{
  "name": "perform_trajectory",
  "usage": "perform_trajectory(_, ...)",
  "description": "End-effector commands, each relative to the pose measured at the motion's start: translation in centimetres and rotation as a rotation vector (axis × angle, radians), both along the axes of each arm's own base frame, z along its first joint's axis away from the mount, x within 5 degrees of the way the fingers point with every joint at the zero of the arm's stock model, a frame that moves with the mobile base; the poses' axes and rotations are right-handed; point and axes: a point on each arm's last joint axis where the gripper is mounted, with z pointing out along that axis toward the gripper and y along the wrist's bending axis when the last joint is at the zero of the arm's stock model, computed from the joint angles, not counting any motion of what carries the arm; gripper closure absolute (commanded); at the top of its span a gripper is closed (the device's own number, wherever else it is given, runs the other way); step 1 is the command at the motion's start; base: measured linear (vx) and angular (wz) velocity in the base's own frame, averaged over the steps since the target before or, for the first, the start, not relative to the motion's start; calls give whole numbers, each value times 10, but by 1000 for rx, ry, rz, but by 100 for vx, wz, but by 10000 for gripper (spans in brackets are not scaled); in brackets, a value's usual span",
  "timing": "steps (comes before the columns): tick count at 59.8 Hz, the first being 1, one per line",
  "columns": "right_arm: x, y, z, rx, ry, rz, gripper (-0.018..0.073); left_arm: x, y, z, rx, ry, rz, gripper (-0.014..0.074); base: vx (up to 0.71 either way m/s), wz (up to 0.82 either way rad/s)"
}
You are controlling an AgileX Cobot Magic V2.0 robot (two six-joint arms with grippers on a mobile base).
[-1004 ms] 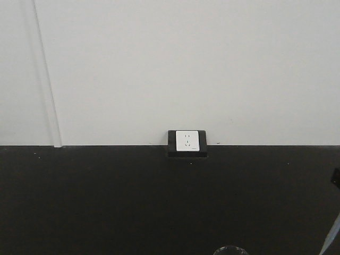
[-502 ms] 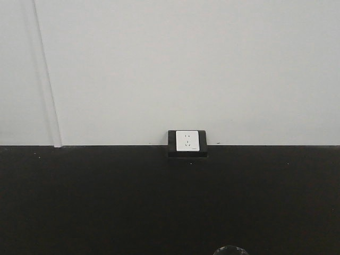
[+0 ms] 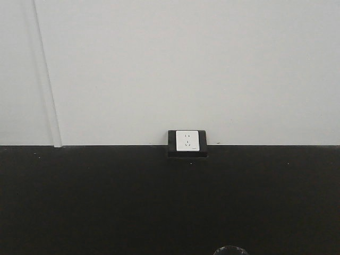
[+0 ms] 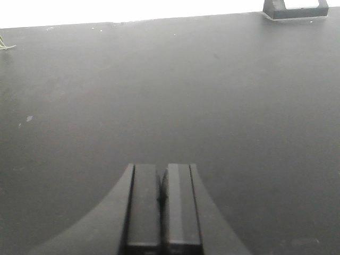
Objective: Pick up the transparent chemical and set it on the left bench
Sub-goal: 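Turn the base away from the bench while holding the beaker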
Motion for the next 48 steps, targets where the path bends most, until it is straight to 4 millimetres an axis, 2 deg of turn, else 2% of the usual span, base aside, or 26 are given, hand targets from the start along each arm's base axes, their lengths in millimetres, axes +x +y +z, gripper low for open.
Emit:
perform_trajectory(1,-2,2,14,-4,-78,21,562,-1,0,3,-14,-81,-1,600,0,0)
perform_trajectory(48,-1,1,13,-6,-71,18,562,-1,0,3,-14,-81,-1,600,0,0)
